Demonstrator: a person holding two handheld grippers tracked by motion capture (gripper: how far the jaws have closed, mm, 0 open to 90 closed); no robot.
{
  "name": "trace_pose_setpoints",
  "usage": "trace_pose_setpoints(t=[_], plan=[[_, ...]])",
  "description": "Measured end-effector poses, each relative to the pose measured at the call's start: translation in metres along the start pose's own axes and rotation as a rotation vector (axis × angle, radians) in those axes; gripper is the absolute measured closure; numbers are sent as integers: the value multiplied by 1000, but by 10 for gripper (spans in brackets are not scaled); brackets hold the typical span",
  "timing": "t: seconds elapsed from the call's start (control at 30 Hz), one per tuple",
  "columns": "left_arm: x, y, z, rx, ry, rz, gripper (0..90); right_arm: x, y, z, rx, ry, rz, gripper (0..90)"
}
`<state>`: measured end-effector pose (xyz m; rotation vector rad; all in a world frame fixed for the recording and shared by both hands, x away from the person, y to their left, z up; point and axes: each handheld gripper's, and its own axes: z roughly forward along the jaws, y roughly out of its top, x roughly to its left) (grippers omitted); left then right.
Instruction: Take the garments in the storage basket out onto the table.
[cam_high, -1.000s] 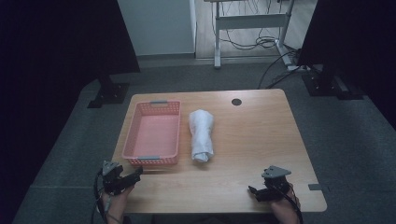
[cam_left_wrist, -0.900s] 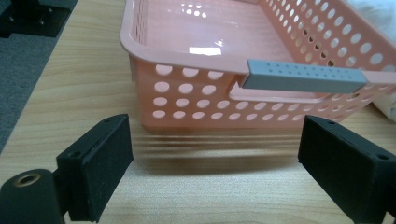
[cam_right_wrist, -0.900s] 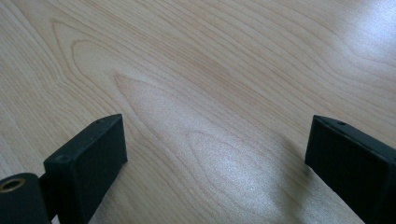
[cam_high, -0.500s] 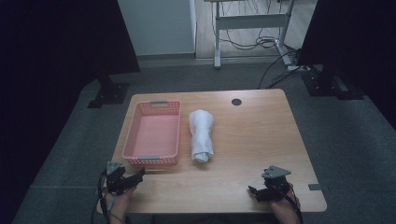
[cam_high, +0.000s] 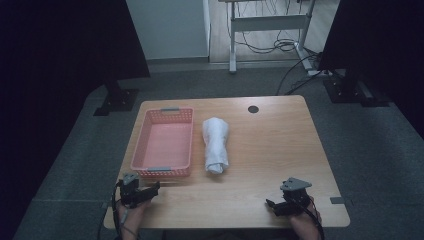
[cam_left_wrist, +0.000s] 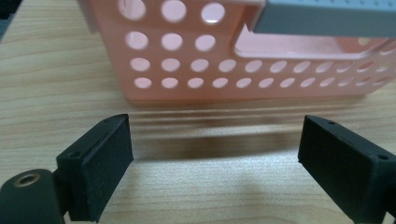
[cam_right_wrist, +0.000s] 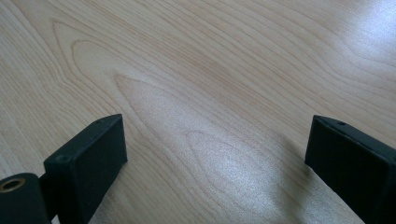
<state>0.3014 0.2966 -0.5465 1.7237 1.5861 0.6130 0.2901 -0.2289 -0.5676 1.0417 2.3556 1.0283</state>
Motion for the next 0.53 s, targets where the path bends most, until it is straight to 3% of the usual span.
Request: trace_pose_setpoints(t=[0.53], plan=[[-7, -3, 12, 62, 46, 49, 96, 0, 0, 0, 0, 3, -1, 49]])
